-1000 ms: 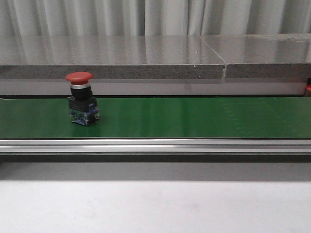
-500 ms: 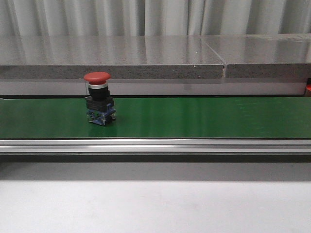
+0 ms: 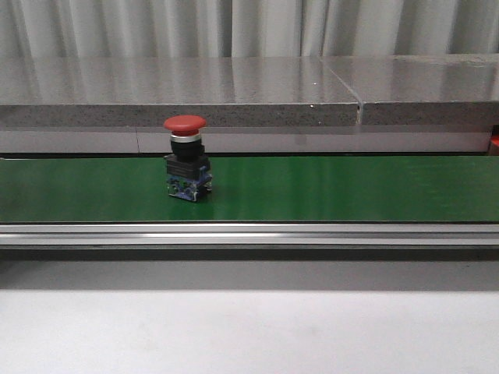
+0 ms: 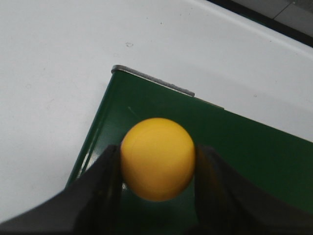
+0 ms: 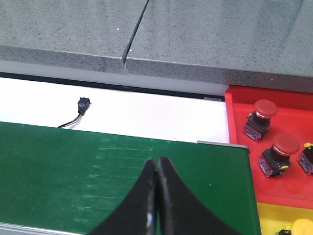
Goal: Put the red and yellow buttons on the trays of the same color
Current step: 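Set the yellow button on the conveyor and open the left gripper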
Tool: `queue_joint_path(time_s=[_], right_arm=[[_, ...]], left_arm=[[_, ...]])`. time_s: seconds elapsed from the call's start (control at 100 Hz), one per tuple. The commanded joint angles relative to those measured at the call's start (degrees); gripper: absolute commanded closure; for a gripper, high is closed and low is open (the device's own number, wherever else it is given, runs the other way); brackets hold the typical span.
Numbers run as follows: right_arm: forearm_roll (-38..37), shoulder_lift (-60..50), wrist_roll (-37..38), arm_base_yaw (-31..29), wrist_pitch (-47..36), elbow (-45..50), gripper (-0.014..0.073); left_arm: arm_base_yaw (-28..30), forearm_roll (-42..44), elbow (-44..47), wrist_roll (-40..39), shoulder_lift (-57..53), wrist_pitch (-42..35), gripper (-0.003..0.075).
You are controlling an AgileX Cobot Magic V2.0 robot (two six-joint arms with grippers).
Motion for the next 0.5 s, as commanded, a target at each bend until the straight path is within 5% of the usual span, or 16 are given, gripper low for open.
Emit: queue_joint_path(time_s=[0.0, 0.27, 0.36, 0.49], right_arm=[[0.9, -0.3, -0.4, 0.0, -3.2, -2.0, 0.0661], [0.9, -0.3, -0.4, 0.0, -3.2, -2.0, 0.0661], [0.9, -0.3, -0.4, 0.0, -3.2, -2.0, 0.0661], [0.9, -0.3, -0.4, 0.0, -3.2, -2.0, 0.0661]], left_arm=[[-0.4, -1.0, -0.5, 0.0, -2.3, -4.7, 0.0739], [-0.4, -2.5, 0.9, 0.0, -2.1, -5.6, 0.0687], [-0.4, -2.5, 0.9, 0.0, -2.0, -5.2, 0.0547], [-0.4, -2.5, 0.9, 0.9, -2.0, -5.0, 0.0243]])
